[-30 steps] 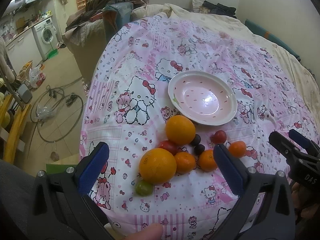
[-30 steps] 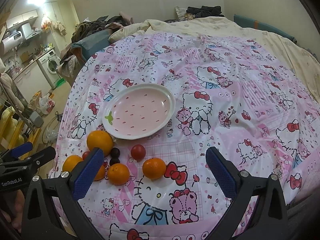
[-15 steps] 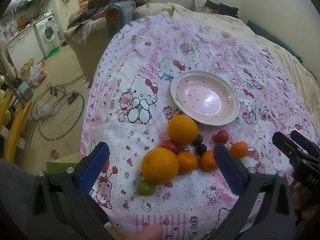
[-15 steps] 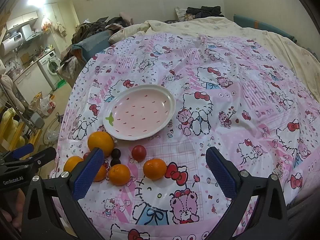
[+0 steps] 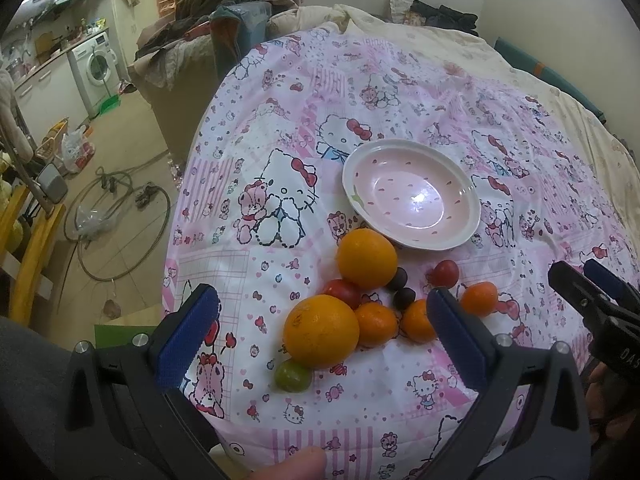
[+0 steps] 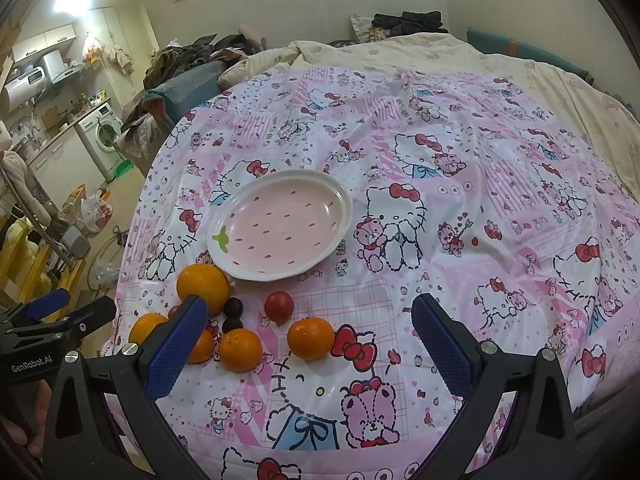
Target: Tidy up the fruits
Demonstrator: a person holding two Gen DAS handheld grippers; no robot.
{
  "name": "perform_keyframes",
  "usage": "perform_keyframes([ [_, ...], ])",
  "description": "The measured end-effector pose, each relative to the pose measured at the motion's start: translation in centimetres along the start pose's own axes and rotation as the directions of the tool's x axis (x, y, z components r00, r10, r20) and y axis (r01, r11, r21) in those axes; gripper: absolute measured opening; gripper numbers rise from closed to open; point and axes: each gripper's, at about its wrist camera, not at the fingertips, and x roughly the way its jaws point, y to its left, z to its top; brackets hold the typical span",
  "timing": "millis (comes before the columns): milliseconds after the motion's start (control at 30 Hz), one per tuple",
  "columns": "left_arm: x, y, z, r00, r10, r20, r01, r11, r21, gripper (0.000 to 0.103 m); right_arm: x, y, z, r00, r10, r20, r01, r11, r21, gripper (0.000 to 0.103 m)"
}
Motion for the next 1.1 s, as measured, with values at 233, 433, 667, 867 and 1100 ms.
perform_keyframes([
  [233,0.0,0.1,0.0,1.000,0.002,0.001,-0.002,1.000,-0.001,0.103,-0.2,0.0,0.0,1.000,-0.009,0.013,0.009,1.000,-0.004,0.103],
  [433,0.4,0.4,-0.1,1.000,-0.003,-0.009,0.003,1.000,-0.007,0.103,-0.2,-0.3,0.0,1.000,-0.008,0.011,0.008,1.000,0.005,0.103],
  [667,0.4,0.3,-0.1,1.000,0.001,-0.013,-0.001,1.000,-0.004,0.103,-0.2,-0.3,0.0,1.000,-0.006,0.009,0.006,1.000,0.005,0.103],
  [867,1.4,0.6,-0.1,0.998,-0.015,-0.062,0.014,1.000,-0.024,0.103,-0.1,-0.5,0.1,1.000,0.015,-0.003,-0.015,1.000,0.017,0.103],
  [1100,3.9,3.1,0.5,0.977,-0.013,-0.215,-0.011,0.994,-0.110,0.103,0.7,-2.2,0.2,0.998,0.004,-0.058,0.001,0.996,0.093,0.103],
])
